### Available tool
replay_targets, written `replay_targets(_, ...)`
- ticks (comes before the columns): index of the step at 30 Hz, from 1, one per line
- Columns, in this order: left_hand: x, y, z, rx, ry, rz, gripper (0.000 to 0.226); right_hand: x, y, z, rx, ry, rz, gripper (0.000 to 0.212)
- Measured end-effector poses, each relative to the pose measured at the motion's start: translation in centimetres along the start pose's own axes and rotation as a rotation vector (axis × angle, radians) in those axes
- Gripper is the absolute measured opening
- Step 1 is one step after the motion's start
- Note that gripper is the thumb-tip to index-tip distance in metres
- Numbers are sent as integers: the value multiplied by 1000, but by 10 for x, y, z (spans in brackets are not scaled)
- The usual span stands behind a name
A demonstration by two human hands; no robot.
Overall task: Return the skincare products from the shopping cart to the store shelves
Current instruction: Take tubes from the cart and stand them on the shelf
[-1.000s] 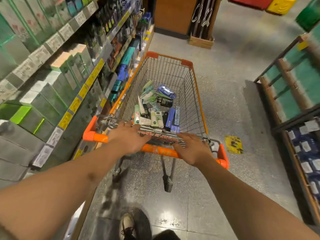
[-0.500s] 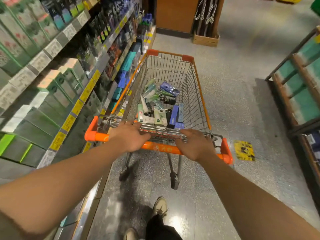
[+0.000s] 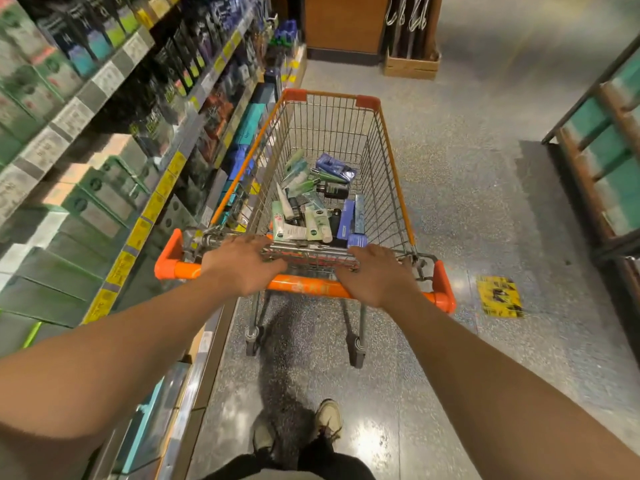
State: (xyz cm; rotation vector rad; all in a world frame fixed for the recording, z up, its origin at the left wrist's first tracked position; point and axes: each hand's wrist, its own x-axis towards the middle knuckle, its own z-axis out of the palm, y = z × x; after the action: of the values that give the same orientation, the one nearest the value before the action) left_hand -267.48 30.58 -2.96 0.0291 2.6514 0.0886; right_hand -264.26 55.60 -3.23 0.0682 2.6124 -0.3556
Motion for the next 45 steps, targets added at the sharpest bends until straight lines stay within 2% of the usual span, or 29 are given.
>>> replay_targets(13, 0, 2, -3, -45, -7, -31, 82, 5, 2, 2, -11, 14, -26, 75)
replay_targets(25, 8, -2, 0, -63, -37, -30, 78, 17, 8, 3, -88, -47, -94, 84)
replay_targets(30, 24, -13, 3, -68, -126, 28, 89, 30, 8, 2, 8, -10, -70, 72)
replay_targets(32, 33, -14, -4, -60, -172, 26, 80, 47, 8, -4, 85, -7, -28, 63)
replay_targets(33, 41, -13, -10, -86, -170, 6, 84, 58, 7, -8, 124, -26, -1, 62)
replay_targets(35, 55, -10, -23, -98, -166, -33, 107, 75, 5, -14, 232, -70, 43, 66)
replay_targets(37, 75, -6, -39, -72, -151, -58, 116, 88, -2, -22, 338, -88, 71, 62)
replay_targets(40, 113, -8, -56, -174, -123, 16, 136, 111, -17, -37, 425, -101, 82, 50)
replay_targets(45, 173, -10, -55, -371, -144, 4, 104, 162, -34, -38, 387, -141, 51, 40)
